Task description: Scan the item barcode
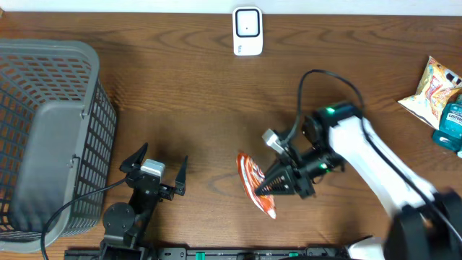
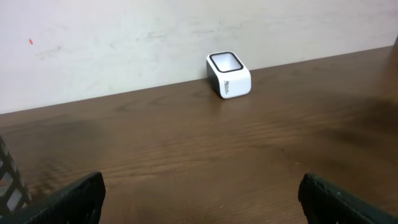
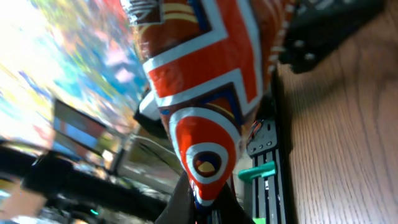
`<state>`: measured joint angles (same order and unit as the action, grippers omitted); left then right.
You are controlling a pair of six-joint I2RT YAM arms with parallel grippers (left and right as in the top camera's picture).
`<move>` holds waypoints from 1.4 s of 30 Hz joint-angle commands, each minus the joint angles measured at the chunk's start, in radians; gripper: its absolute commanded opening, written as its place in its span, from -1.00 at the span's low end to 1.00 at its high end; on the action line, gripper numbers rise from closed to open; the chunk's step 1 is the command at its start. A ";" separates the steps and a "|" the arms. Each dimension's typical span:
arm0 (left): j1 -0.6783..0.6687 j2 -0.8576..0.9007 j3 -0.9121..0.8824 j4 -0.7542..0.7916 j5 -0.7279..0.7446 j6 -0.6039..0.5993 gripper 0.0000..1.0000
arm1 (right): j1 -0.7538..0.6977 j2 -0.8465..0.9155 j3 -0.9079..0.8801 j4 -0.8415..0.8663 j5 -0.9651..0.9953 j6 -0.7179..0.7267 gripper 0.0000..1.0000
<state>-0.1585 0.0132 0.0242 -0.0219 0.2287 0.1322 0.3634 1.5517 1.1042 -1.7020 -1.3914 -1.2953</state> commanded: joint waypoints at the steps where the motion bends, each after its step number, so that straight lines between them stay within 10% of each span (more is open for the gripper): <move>1: -0.003 -0.002 -0.019 -0.030 0.002 0.010 0.99 | -0.002 -0.145 0.000 0.000 0.072 0.046 -0.98; 10: -0.003 -0.002 -0.019 -0.030 0.002 0.010 0.99 | -0.097 -0.259 -0.024 0.006 0.182 0.038 -0.98; 17: -0.003 -0.002 -0.019 -0.030 0.002 0.010 0.99 | -0.201 -0.158 -0.186 0.023 0.063 -0.178 -0.98; 30: -0.003 -0.002 -0.019 -0.030 0.002 0.010 0.99 | -0.177 0.178 -0.224 0.080 -0.152 -0.050 -0.98; 42: -0.003 -0.002 -0.019 -0.030 0.002 0.010 0.99 | -0.066 0.153 -0.215 0.000 -0.171 -0.430 -0.98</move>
<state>-0.1585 0.0132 0.0242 -0.0219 0.2287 0.1322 0.2790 1.7493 0.8837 -1.6997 -1.5272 -1.5948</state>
